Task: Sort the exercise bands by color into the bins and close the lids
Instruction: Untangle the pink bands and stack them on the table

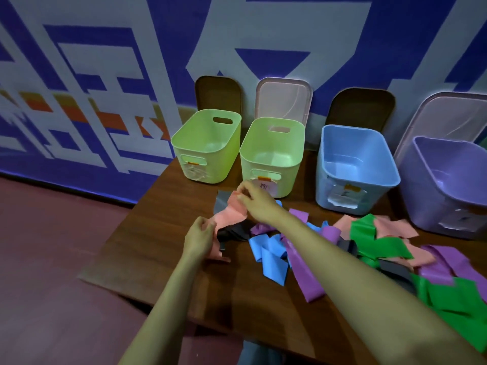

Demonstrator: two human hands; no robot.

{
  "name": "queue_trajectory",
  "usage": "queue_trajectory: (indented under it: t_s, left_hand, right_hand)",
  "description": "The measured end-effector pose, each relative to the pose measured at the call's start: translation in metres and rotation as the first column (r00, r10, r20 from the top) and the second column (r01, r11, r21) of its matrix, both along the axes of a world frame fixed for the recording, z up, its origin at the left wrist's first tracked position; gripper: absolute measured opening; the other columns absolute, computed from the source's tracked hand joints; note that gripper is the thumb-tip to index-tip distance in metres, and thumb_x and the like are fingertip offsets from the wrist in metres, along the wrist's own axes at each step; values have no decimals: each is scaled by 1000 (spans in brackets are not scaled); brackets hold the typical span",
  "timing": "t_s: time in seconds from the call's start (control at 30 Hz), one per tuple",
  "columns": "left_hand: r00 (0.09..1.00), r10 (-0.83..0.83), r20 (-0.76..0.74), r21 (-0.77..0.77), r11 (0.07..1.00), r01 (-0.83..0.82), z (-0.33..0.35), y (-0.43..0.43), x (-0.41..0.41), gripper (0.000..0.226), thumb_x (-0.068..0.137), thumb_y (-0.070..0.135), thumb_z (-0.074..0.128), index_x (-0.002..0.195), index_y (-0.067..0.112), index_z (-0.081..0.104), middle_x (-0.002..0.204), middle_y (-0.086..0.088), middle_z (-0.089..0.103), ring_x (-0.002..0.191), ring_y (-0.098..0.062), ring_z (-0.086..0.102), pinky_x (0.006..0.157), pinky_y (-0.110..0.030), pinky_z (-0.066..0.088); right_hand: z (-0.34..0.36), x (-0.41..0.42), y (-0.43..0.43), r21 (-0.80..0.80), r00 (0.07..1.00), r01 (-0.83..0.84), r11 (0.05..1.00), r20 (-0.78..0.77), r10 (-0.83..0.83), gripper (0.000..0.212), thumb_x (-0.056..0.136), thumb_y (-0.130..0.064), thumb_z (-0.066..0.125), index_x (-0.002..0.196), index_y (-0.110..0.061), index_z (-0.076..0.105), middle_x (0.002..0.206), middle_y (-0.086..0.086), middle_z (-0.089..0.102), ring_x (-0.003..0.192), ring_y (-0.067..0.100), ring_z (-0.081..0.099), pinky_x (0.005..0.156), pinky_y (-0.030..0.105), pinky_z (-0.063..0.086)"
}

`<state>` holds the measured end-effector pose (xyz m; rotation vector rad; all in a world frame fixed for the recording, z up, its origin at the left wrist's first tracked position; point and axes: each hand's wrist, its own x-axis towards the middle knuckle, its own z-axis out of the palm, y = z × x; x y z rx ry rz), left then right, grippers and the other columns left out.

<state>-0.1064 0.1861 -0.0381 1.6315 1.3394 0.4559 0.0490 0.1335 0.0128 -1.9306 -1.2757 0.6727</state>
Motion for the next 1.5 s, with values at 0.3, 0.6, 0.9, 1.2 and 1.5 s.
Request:
queue_trajectory:
  t_s: [0.3, 0.6, 0.9, 1.2, 1.5]
  left_hand:
    - [989, -69, 132, 96, 994, 56, -5, -10, 11, 25, 93, 23, 54, 88, -2, 54, 80, -11, 58, 75, -22, 49, 66, -36, 40]
    - [931, -305, 199, 102, 952, 290, 15, -36, 71, 19, 93, 27, 55, 86, 10, 57, 78, 1, 61, 74, -13, 54, 63, -25, 40]
    - [994, -57, 93, 165, 985, 41, 6, -39, 32, 18, 93, 27, 54, 89, 10, 59, 87, -4, 63, 86, -25, 57, 68, -30, 37]
    - [967, -23, 254, 149, 989, -15, 19, -35, -8, 21, 89, 35, 60, 89, 15, 66, 89, 1, 67, 86, -15, 59, 74, -34, 47]
    - [913, -405, 43, 21, 914, 404, 3, -45, -37, 44, 80, 43, 69, 116, 21, 56, 110, 6, 62, 101, -13, 59, 78, -25, 46]
  right_hand:
    - [-34, -3, -2, -183, 993, 65, 981, -82, -81, 12, 96, -15, 43, 84, -17, 43, 83, 3, 46, 76, 18, 42, 56, 22, 31]
    - [-10, 58, -53, -33, 918, 390, 920, 90, -386, 7, 94, -11, 44, 96, -10, 51, 107, 14, 54, 94, 25, 49, 74, 27, 30]
    - [-1, 36, -55, -34, 959, 279, 960, -38, -280, 8, 93, -21, 54, 87, -15, 52, 95, 2, 57, 90, 17, 50, 75, 25, 35]
    - [13, 10, -50, 117, 941, 337, 934, -26, -337, 8, 95, -13, 47, 95, -9, 54, 91, 3, 57, 82, 18, 51, 70, 26, 37]
    - [9, 11, -73, 268, 922, 384, 884, -61, -382, 13, 94, -12, 48, 103, -6, 57, 88, 0, 55, 85, 16, 51, 76, 31, 43]
